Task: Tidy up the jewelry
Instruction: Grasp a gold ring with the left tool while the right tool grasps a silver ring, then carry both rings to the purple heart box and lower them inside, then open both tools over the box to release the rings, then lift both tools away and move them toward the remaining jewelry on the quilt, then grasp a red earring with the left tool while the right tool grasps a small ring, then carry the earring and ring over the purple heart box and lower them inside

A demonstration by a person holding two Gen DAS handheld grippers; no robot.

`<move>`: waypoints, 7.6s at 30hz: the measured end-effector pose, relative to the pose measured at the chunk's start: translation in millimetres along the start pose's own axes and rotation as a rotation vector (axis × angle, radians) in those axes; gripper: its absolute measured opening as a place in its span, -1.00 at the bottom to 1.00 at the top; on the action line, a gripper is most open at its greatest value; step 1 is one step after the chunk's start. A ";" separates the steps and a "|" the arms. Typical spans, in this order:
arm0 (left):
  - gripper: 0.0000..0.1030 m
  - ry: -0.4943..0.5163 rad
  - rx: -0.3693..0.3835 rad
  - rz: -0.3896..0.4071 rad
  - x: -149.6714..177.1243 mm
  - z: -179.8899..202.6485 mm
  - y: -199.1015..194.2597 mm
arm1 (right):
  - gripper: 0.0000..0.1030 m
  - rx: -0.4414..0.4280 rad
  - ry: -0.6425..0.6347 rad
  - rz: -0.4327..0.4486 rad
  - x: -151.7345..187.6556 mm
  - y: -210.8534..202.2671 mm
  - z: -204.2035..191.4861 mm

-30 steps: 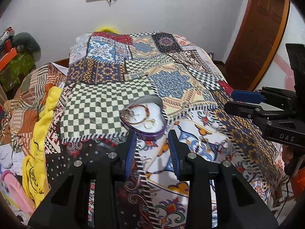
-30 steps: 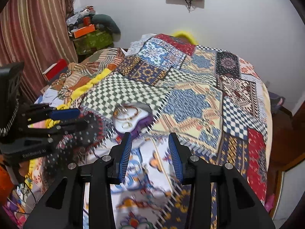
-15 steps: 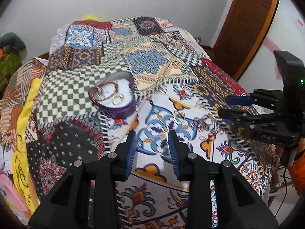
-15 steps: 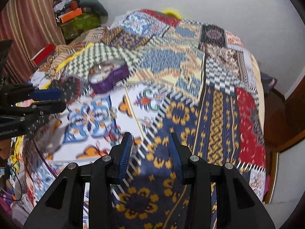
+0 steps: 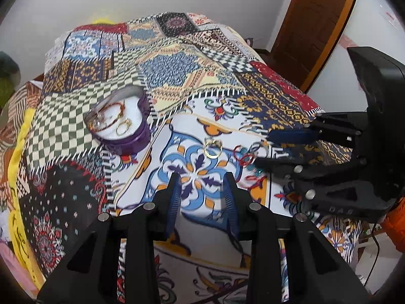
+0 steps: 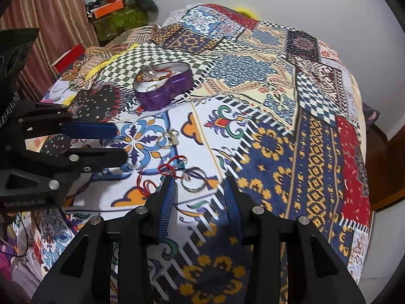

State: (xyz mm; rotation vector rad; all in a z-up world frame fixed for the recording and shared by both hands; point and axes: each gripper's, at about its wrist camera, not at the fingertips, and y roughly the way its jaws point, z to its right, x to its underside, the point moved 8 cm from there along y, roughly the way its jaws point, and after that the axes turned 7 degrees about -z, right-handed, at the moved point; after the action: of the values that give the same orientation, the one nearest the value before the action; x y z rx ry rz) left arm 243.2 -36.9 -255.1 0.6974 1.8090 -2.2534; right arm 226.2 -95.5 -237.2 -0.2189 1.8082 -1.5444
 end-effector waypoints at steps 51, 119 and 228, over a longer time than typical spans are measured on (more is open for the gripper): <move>-0.67 0.000 -0.054 0.101 -39.4 -1.6 -23.6 | -0.61 -0.062 0.067 0.173 -39.5 -48.5 10.7; -0.65 -0.184 -0.117 0.090 -55.4 -120.8 14.1 | -0.61 -0.206 0.046 -0.058 -152.7 61.0 -29.0; -0.89 -0.153 -0.079 0.259 -56.0 -78.5 -66.5 | -0.81 -0.113 0.019 0.182 -111.9 -32.9 -21.9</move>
State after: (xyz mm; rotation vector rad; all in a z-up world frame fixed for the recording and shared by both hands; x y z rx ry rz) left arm 284.6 46.1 -183.5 0.6811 1.6241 -2.0002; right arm 281.9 -24.0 -160.6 -0.0900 1.8767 -1.3239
